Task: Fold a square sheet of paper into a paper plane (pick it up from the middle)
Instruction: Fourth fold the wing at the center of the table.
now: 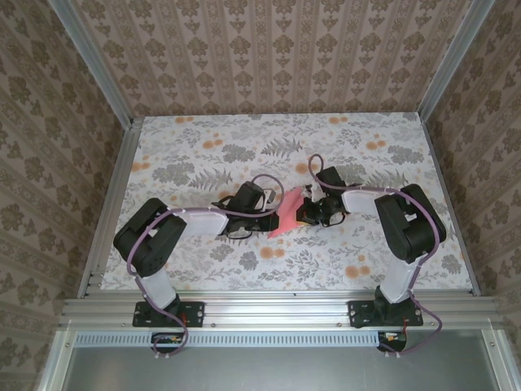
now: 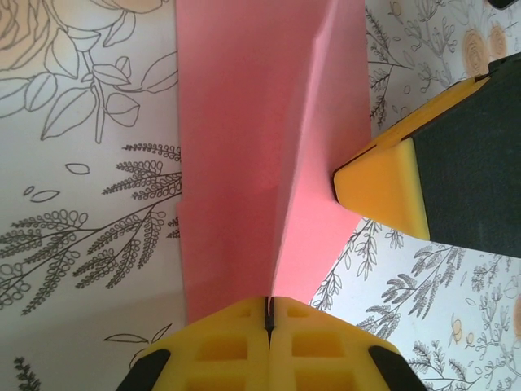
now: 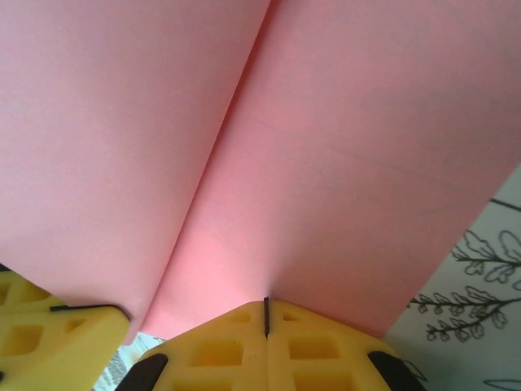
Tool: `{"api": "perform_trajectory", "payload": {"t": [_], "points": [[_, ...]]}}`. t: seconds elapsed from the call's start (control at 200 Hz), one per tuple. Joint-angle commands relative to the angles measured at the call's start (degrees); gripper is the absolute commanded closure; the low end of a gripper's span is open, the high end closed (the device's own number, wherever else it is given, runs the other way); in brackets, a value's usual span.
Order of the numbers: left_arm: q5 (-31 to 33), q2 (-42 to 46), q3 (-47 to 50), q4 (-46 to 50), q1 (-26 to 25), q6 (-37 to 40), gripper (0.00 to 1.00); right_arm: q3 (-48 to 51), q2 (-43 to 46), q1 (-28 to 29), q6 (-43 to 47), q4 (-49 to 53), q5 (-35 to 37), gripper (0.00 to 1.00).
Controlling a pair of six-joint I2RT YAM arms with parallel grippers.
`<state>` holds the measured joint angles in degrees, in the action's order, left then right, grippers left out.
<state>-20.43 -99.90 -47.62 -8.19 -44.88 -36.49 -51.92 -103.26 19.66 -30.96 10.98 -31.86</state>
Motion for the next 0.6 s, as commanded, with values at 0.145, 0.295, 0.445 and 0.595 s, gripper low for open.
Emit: {"api": "perform_trajectory", "payload": {"t": [0.145,0.295,0.445,0.595], "points": [[-3.31,-0.46,0.23,-1.20,1.19,-0.97,0.96,-2.41,-2.51,0.20,5.91,6.73,1.81,0.93],[-4.68,-1.12,-0.59,-0.28,1.60,0.17,0.95,-3.42,-3.09,0.25,6.70,7.29,1.20,0.93],[-5.88,-2.33,-1.18,0.10,2.07,0.76,0.95,-4.59,-3.73,0.26,7.94,8.42,1.17,0.93],[-7.52,-3.29,-2.04,0.41,2.70,1.46,0.96,-5.73,-3.99,0.12,9.13,9.25,0.92,0.93]]}}
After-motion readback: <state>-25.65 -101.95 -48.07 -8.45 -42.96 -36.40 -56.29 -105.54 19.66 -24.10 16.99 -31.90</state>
